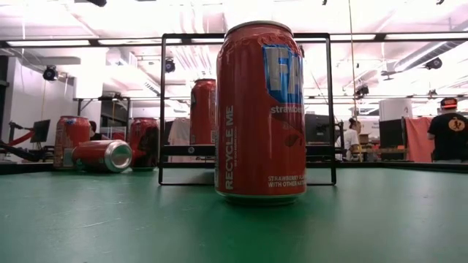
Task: Place canned beverage on shelf
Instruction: Put the orange soda can on the shelf and aligned with the other orange soda can
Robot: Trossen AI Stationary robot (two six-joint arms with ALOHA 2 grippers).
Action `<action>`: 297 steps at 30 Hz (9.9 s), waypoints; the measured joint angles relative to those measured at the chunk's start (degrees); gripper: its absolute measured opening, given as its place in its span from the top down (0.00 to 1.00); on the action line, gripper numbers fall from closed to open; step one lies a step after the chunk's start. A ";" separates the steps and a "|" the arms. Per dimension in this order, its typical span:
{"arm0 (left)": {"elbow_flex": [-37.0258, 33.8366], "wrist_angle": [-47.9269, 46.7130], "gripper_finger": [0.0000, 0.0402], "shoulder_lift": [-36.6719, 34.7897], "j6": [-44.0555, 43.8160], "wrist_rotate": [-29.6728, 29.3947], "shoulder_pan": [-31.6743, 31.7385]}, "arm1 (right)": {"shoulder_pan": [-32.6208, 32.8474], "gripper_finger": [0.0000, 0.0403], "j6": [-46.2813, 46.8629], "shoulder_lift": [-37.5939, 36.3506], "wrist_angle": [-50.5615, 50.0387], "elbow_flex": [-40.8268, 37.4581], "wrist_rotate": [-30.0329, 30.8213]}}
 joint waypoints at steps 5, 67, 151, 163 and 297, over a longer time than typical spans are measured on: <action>-7.68 17.08 1.00 -6.56 8.49 0.32 0.02 | -0.88 0.96 -2.00 0.00 0.03 -0.41 -0.35; -23.09 56.99 1.00 -11.08 34.00 14.73 4.55 | 0.70 0.33 2.12 0.00 0.21 -4.63 -1.57; -23.09 59.51 1.00 -11.08 36.80 14.69 7.45 | 0.70 0.19 2.00 -0.64 5.13 -7.42 -0.02; -23.09 59.53 1.00 -11.08 37.17 14.69 7.45 | 1.60 0.19 1.23 2.82 5.81 -8.94 -0.59; 5.82 76.51 0.28 26.75 58.91 -7.27 13.99 | -12.59 0.29 -28.30 2.71 14.70 20.90 25.46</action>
